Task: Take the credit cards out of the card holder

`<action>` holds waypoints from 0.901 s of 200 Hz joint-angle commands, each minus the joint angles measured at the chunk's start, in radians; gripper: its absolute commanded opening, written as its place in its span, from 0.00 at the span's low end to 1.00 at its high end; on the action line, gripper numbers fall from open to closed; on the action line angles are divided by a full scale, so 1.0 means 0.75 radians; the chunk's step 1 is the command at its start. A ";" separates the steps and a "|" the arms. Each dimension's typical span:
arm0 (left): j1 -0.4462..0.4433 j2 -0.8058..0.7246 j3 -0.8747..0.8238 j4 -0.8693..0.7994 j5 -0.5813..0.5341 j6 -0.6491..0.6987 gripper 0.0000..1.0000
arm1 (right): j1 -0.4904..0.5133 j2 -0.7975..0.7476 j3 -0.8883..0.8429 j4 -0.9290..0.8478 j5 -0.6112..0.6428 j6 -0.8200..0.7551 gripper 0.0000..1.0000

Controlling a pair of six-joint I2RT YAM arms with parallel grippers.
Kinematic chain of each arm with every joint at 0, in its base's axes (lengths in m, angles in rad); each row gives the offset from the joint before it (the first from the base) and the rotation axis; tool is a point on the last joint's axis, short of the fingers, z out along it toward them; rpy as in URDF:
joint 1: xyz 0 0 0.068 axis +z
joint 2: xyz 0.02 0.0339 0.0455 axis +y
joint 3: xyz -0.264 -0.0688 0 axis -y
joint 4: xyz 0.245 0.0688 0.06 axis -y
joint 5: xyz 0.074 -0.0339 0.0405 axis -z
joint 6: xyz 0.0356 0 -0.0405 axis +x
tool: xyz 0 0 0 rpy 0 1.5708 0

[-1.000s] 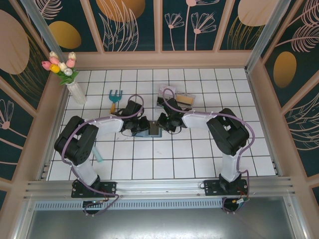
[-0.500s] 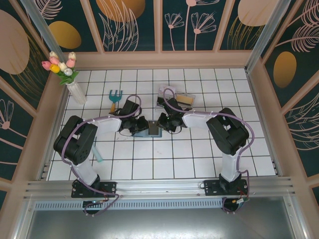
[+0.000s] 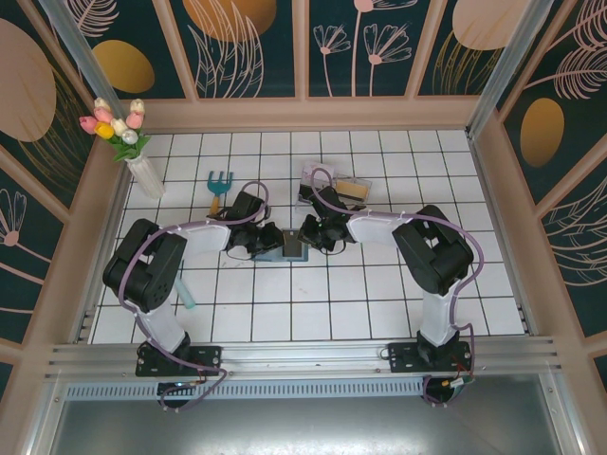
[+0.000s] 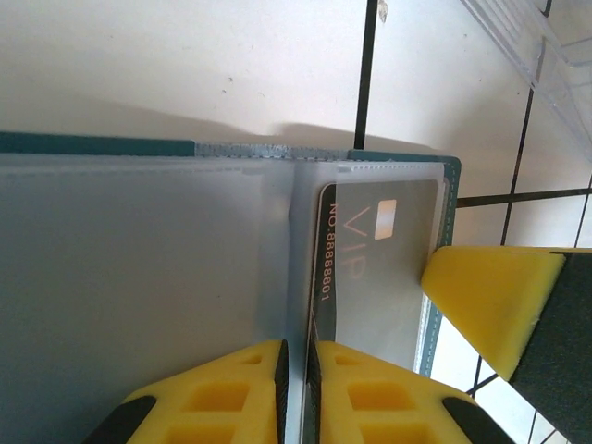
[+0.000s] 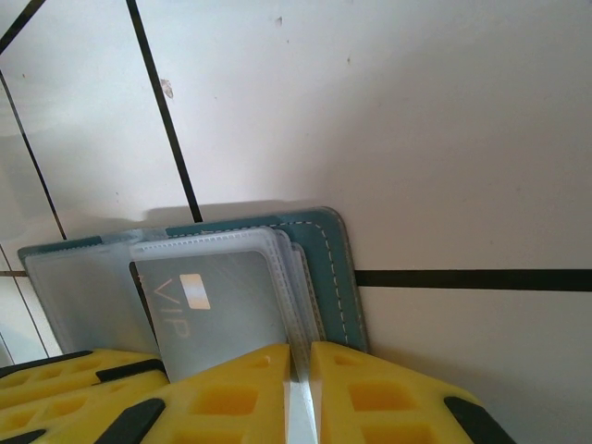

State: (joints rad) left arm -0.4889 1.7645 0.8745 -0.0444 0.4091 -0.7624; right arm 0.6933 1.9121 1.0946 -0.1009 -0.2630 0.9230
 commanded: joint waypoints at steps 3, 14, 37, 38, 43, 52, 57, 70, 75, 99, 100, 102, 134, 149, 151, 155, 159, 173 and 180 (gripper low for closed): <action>0.009 0.027 0.014 0.022 0.024 0.025 0.18 | -0.006 0.064 -0.016 -0.047 0.007 -0.011 0.17; 0.008 0.030 0.014 0.033 0.035 0.021 0.18 | -0.006 0.065 -0.014 -0.044 0.003 -0.011 0.17; 0.010 0.026 0.000 0.073 0.075 0.009 0.19 | -0.006 0.069 -0.019 -0.037 -0.007 -0.012 0.16; 0.010 0.026 0.000 0.077 0.077 0.010 0.19 | -0.006 0.070 -0.018 -0.036 -0.007 -0.012 0.16; 0.010 0.027 -0.002 0.088 0.086 0.007 0.19 | -0.006 0.071 -0.020 -0.030 -0.011 -0.012 0.15; 0.010 0.026 -0.008 0.103 0.095 0.006 0.19 | -0.006 0.073 -0.022 -0.025 -0.019 -0.011 0.15; 0.010 0.026 -0.010 0.106 0.095 0.005 0.19 | -0.006 0.076 -0.022 -0.022 -0.023 -0.012 0.15; 0.012 0.027 -0.013 0.117 0.102 0.001 0.19 | -0.005 0.078 -0.021 -0.015 -0.030 -0.010 0.14; 0.014 0.026 -0.014 0.119 0.102 0.002 0.19 | -0.004 0.079 -0.022 -0.015 -0.031 -0.011 0.14; 0.020 0.030 -0.018 0.112 0.085 -0.002 0.17 | -0.004 0.080 -0.022 -0.018 -0.031 -0.011 0.14; 0.020 0.029 -0.019 0.111 0.084 -0.002 0.17 | -0.004 0.080 -0.022 -0.019 -0.029 -0.011 0.14; 0.021 0.030 -0.020 0.111 0.083 -0.001 0.17 | -0.004 0.079 -0.020 -0.019 -0.028 -0.012 0.14; 0.024 0.039 -0.034 0.120 0.092 -0.011 0.18 | -0.004 0.088 -0.020 -0.018 -0.036 -0.012 0.14; 0.024 0.044 -0.040 0.135 0.114 -0.018 0.18 | -0.004 0.091 -0.019 -0.014 -0.042 -0.009 0.14; 0.024 0.045 -0.042 0.141 0.117 -0.018 0.18 | -0.003 0.092 -0.019 -0.013 -0.042 -0.009 0.14; 0.024 0.045 -0.046 0.149 0.131 -0.024 0.19 | -0.003 0.091 -0.019 -0.014 -0.045 -0.009 0.14; 0.025 0.050 -0.048 0.155 0.139 -0.028 0.18 | -0.002 0.093 -0.019 -0.013 -0.045 -0.008 0.14; 0.028 0.055 -0.054 0.170 0.151 -0.042 0.18 | -0.002 0.094 -0.018 -0.011 -0.054 -0.012 0.14; 0.028 0.055 -0.058 0.178 0.151 -0.048 0.18 | -0.003 0.095 -0.018 -0.011 -0.056 -0.015 0.14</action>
State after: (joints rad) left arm -0.4667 1.7794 0.8513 0.0299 0.4728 -0.7757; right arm 0.6857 1.9255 1.0946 -0.0704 -0.2893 0.9230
